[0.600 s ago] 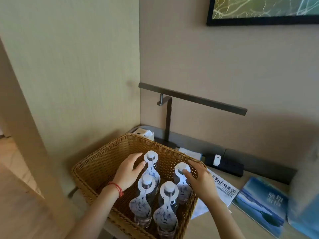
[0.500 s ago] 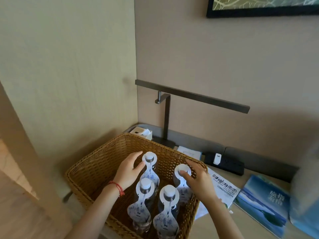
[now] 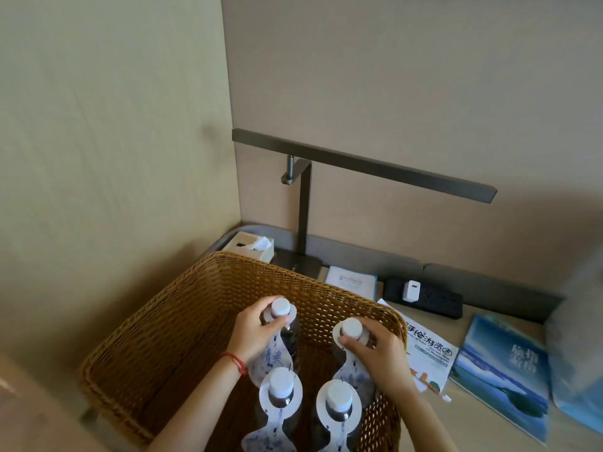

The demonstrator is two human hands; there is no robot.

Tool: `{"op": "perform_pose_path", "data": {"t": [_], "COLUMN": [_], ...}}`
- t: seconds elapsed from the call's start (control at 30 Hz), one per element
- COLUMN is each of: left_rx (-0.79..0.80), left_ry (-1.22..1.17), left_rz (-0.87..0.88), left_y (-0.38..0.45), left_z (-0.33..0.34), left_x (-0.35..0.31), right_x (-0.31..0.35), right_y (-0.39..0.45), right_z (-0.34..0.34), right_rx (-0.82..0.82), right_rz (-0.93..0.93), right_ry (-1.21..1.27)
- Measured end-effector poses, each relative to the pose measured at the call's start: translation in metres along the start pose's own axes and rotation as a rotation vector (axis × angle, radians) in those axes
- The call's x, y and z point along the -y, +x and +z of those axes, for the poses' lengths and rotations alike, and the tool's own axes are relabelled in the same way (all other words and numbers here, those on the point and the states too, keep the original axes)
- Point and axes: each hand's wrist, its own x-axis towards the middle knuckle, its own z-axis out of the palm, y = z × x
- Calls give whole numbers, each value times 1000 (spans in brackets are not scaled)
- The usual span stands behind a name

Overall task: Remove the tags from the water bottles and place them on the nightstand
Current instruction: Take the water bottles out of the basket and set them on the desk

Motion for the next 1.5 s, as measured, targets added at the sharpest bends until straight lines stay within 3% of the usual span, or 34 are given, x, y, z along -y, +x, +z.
{"op": "perform_pose_path", "data": {"t": [0.57, 0.8, 1.07, 1.3, 1.5], "left_rx": [-140, -258, -289, -365, -423], "left_ry": [-54, -61, -207, -230, -262], "left_rz": [122, 234, 245, 343, 328], "left_y": [14, 26, 23, 0, -42], "left_z": [4, -25, -73, -117, -126], "left_x": [-10, -46, -102, -162, -201], "right_x": [21, 69, 130, 183, 207], "right_y": [19, 34, 40, 30, 3], "right_z": [1, -16, -43, -68, -94], "right_rx": [-132, -66, -85, -23, 49], "right_rz": [-96, -170, -354, -490, -525], "right_ry": [130, 309, 386, 488, 685]}}
